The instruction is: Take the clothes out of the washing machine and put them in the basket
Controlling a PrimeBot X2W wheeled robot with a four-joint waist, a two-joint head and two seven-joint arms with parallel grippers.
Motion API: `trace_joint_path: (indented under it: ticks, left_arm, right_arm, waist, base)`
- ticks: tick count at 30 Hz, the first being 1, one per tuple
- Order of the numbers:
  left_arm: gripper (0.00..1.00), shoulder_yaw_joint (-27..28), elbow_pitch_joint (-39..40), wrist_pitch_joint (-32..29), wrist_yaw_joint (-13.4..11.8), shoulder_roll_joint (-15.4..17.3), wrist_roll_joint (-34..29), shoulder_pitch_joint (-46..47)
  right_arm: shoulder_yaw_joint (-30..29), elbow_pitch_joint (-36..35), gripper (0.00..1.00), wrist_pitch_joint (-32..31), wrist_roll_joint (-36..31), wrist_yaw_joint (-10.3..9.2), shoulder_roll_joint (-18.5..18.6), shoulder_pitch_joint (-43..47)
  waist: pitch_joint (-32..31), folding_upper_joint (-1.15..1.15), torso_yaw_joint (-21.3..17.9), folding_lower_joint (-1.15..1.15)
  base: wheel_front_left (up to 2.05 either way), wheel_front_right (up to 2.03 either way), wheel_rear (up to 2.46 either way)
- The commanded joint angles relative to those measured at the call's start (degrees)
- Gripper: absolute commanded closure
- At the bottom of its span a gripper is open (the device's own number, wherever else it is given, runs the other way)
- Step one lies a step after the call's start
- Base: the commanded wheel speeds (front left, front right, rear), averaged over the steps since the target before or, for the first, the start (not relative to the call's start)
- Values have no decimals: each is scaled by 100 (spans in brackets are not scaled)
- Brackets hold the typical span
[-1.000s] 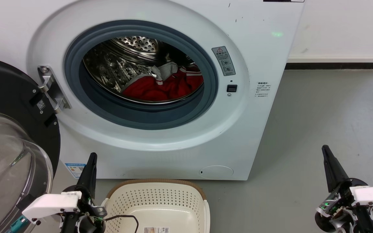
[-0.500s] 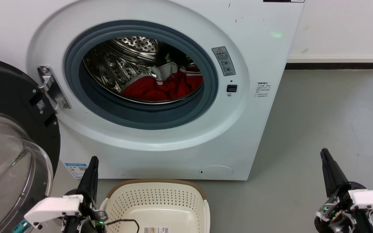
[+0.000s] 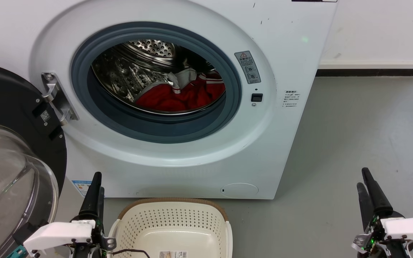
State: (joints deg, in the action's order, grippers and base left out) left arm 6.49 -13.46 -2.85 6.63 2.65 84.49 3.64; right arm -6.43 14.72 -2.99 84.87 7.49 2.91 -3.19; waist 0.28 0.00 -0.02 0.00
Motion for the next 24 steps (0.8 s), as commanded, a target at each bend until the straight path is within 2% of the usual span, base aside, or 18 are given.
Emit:
trace_joint_path:
  ticks: [1, 2, 3, 24]
  left_arm:
    - [0, 20, 181, 59, -32, 11, -214, 58]
    - [0, 9, 224, 84, -58, 12, -339, 49]
    - [0, -52, 386, 186, -179, 13, -846, 4]
    - [0, -418, 787, 648, -675, 17, -3266, -198]
  right_arm:
    - [-5, -148, 0, 56, -174, 0, 5, -24]
    - [-5, -185, 0, 82, -296, 0, 5, -13]
    - [27, -360, 0, 184, -899, 0, 5, 31]
    - [252, -1072, 0, 653, -3825, 0, 4, 316]
  waist:
    - [1, 0, 0, 0]
    - [2, 0, 0, 0]
    - [4, 0, -1, 0]
    - [29, 0, 1, 0]
  base:
    - [0, 0, 0]
    - [0, 0, 0]
    - [0, 0, 0]
    - [0, 0, 0]
